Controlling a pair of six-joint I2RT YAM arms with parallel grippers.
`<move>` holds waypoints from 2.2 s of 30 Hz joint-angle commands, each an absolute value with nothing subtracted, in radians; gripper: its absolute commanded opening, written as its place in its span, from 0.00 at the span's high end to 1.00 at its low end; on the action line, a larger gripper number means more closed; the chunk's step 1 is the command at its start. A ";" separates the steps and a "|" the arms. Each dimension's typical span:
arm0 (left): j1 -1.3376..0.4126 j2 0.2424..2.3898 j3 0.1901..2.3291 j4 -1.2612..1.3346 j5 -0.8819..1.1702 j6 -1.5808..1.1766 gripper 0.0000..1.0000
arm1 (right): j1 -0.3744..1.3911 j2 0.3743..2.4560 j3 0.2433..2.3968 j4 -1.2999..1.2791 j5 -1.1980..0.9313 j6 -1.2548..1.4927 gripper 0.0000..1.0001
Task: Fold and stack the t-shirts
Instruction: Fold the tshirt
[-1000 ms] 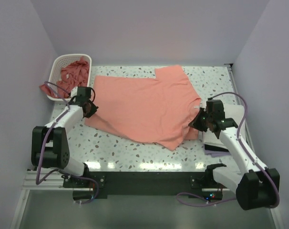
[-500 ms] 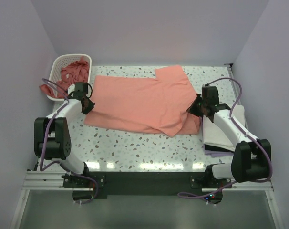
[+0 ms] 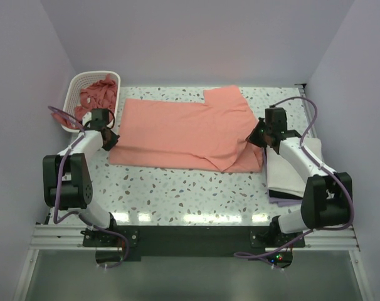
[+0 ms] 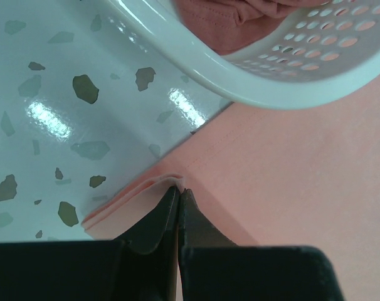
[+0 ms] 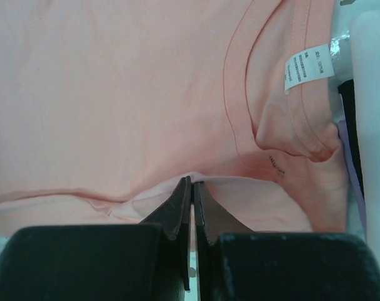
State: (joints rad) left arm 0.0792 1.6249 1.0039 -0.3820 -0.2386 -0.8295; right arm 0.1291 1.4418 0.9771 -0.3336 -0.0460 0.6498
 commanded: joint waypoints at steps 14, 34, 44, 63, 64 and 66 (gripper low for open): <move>0.097 1.654 1.061 -0.333 -0.215 -0.853 1.00 | 0.069 1.453 1.055 -0.290 -0.069 0.620 1.00; 0.097 1.717 1.114 -0.279 -0.160 -0.818 0.97 | 0.038 1.511 1.014 -0.230 -0.091 0.634 1.00; 0.095 1.680 1.106 -0.222 -0.069 -0.736 0.55 | 0.028 1.600 1.045 -0.210 -0.101 0.638 0.83; -0.020 1.404 0.750 -0.068 0.041 -0.885 0.41 | 0.225 1.374 0.789 -0.155 -0.045 0.649 0.48; -0.021 1.405 0.736 -0.064 0.043 -0.885 0.41 | 0.251 1.377 0.775 -0.140 -0.044 0.661 0.48; -0.023 1.414 0.727 -0.061 0.038 -0.884 0.41 | 0.265 1.391 0.736 -0.101 -0.055 0.701 0.49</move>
